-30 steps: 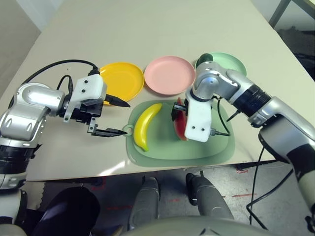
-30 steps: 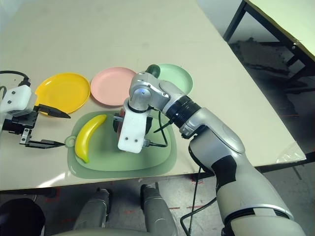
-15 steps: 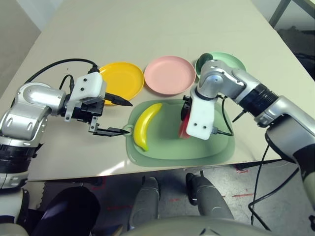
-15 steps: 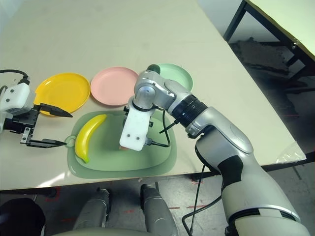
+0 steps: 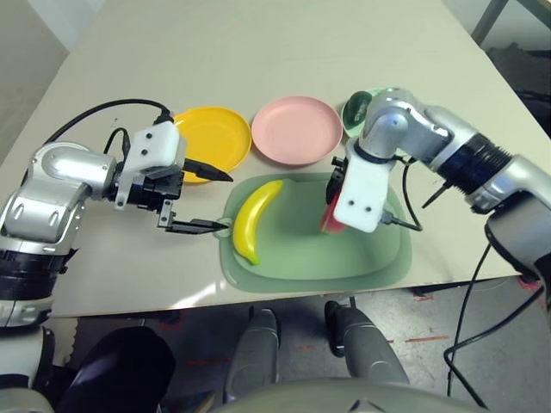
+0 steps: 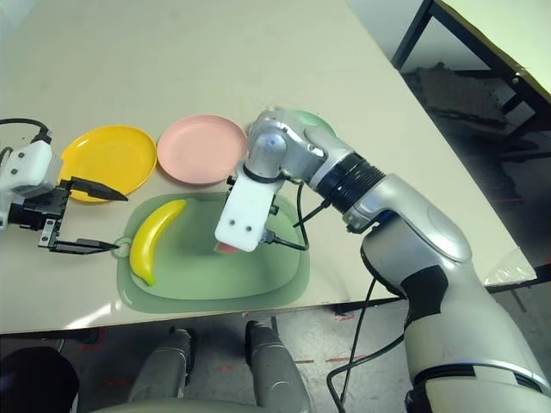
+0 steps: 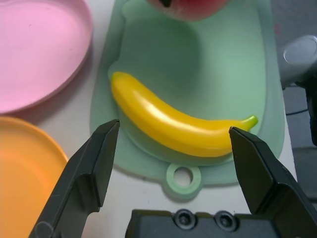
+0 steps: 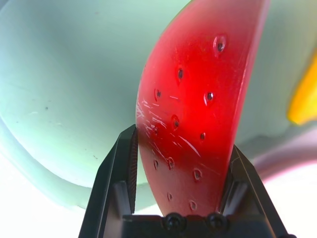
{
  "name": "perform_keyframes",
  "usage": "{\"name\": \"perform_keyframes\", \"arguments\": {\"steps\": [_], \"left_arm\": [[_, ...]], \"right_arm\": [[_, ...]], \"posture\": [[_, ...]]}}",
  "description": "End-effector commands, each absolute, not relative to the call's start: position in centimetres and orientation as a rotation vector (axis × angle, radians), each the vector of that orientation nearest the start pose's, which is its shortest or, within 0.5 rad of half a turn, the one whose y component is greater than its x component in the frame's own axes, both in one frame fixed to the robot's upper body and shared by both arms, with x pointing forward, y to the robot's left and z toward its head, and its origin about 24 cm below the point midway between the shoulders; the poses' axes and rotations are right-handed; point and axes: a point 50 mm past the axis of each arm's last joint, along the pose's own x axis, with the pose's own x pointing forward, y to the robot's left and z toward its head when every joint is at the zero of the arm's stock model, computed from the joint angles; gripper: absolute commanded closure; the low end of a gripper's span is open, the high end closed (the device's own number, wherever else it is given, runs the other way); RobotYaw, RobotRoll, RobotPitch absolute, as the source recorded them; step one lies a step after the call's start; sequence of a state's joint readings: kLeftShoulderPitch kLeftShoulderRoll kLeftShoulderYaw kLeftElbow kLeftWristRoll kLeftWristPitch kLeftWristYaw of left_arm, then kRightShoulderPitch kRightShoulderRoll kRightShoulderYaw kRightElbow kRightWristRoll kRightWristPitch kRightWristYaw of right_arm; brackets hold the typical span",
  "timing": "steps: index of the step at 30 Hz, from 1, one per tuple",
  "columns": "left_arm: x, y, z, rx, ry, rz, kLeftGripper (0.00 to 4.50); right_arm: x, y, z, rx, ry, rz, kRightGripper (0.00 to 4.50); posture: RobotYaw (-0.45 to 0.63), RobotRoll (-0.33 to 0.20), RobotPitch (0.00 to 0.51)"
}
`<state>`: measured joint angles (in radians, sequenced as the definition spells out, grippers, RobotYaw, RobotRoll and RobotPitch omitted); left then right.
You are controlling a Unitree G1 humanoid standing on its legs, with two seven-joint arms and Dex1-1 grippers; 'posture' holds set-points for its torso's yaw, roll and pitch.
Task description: Place the fruits into color-matched plates.
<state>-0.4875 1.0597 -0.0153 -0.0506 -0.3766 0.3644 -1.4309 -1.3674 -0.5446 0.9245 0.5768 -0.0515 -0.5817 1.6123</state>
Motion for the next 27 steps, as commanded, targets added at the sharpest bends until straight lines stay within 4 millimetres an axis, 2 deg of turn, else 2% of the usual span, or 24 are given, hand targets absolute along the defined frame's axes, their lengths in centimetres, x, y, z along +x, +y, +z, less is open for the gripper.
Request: {"name": "perform_keyframes", "arguments": {"steps": [1,6,10,16,20,27], "left_arm": [[26.6,24.3,22.2,0.646,0.359,-1.194,0.0],[26.6,24.3,22.4,0.64,0.395,-1.132,0.0],[26.7,24.6,22.5,0.66,0.421,-1.1,0.0],[26.6,25.2,22.8,0.687,0.444,-1.072,0.0],[26.3,25.3,22.8,0.686,0.45,-1.064,0.0],[26.1,25.8,22.4,0.723,0.481,-1.047,0.0]], "right_arm": [[34.1,-4.9,25.3,-1.803,0.026,1.815,2.43],[36.5,-3.0,27.6,-1.716,-0.034,1.531,2.43],[37.8,-2.3,28.0,-1.682,-0.034,1.349,2.43],[39.0,-2.7,25.8,-1.699,0.047,1.226,2.43],[39.3,-3.2,23.7,-1.721,0.118,1.225,2.43],[39.4,-3.0,22.1,-1.742,0.14,1.225,2.43]], "posture": [[-0.01,0.0,0.234],[0.0,0.0,0.227],[0.01,0.0,0.219],[0.03,0.0,0.216],[0.05,0.0,0.219],[0.06,0.0,0.225]]}}
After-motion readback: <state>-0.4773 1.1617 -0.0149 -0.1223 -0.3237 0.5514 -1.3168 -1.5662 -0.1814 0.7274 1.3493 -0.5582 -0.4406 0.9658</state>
